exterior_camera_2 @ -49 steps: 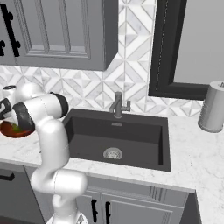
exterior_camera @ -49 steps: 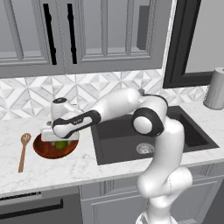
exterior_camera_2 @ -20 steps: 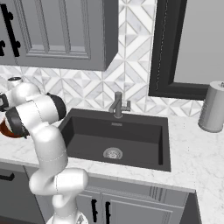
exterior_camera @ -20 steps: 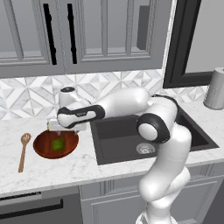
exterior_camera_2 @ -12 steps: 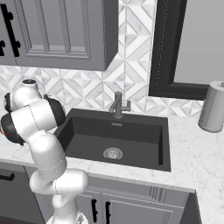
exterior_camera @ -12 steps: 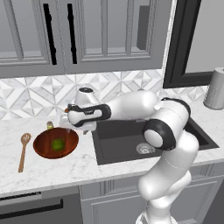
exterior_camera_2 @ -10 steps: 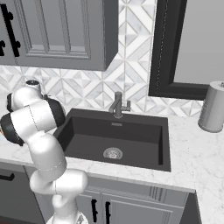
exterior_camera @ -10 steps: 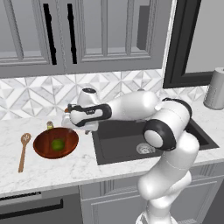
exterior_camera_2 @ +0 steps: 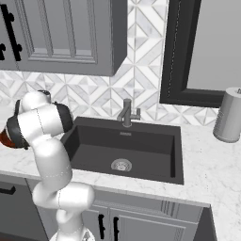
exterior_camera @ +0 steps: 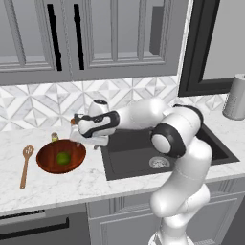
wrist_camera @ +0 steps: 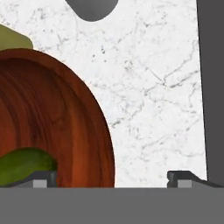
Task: Pick the lime from the sink and place it in the bowl. Then pick the bowl and place it in the microwave. Then close the microwave door and press the start button.
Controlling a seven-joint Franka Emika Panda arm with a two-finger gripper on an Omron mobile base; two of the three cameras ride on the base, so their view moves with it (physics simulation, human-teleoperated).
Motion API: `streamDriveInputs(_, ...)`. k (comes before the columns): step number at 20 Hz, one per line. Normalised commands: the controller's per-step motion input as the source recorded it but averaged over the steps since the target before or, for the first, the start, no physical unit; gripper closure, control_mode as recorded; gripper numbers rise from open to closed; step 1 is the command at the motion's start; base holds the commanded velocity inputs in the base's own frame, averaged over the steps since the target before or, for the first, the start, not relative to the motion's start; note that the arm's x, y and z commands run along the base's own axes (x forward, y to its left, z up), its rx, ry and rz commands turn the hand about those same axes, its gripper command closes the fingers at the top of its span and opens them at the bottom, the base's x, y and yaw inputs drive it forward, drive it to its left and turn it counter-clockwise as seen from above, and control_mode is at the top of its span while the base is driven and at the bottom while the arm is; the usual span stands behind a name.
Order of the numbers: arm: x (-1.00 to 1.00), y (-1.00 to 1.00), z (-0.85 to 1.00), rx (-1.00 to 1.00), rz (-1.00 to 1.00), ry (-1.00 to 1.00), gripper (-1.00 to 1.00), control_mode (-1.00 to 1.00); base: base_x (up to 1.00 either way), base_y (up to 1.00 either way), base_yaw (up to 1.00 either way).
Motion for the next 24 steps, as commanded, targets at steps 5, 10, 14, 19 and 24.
streamDriveInputs(5,0.31,0.34,-0.23,0.0,0.0,0.15,-1.0,-1.0,0.0,0.0,0.0)
streamDriveInputs(10,0.05,0.31,-0.22,0.0,0.0,0.02,-1.0,-1.0,0.0,0.0,0.0)
streamDriveInputs(14,0.0,0.11,-0.34,0.01,0.0,0.0,-1.0,-1.0,0.0,0.0,0.0)
streamDriveInputs(19,0.0,0.0,-0.31,0.09,0.0,0.0,1.0,-1.0,0.0,0.0,0.0)
streamDriveInputs(24,-0.04,0.0,-0.16,0.08,0.0,-0.02,1.0,-1.0,0.0,0.0,0.0)
